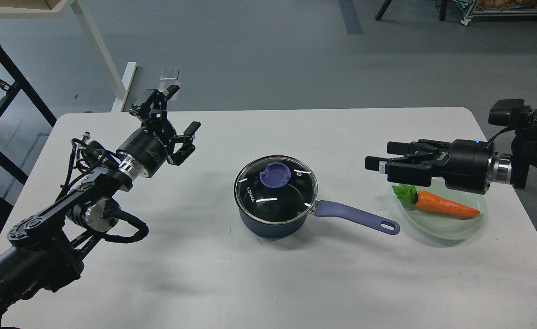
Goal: Open pot lid
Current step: 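Move the right gripper down and grasp the purple pot handle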
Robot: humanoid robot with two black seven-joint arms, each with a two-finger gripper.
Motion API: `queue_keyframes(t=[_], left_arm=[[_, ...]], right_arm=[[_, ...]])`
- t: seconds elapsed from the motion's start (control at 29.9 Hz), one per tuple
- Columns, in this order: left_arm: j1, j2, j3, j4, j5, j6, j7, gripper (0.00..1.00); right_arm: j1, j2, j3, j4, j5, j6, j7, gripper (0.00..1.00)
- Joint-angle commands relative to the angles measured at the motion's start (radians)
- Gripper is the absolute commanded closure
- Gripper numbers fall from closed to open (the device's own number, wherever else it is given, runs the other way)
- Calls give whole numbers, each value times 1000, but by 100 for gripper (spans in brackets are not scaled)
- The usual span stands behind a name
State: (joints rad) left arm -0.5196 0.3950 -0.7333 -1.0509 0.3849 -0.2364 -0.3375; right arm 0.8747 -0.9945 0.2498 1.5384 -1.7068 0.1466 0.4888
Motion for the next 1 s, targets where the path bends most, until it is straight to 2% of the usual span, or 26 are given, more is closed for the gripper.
queue_keyframes(t=[0.0,0.23,0.37,0.74,0.97], left_arm=[[0,2,-2,-7,0,0,0,1],[0,4,-2,-15,0,0,0,1],[0,7,-2,-15,0,-1,0,1],[1,24,-2,-15,-1,-3,0,1],[1,28,-2,-29,0,-1,0,1]], right_arm=[[3,7,-67,3,-223,-70,0,1],[3,69,-129,-21,-271,-79,0,2],[15,108,-148,-66,-269,-78,0,6],[182,286,-322,-192,-261,-26,0,8],[218,292,-353,-184,-260,22,0,11]])
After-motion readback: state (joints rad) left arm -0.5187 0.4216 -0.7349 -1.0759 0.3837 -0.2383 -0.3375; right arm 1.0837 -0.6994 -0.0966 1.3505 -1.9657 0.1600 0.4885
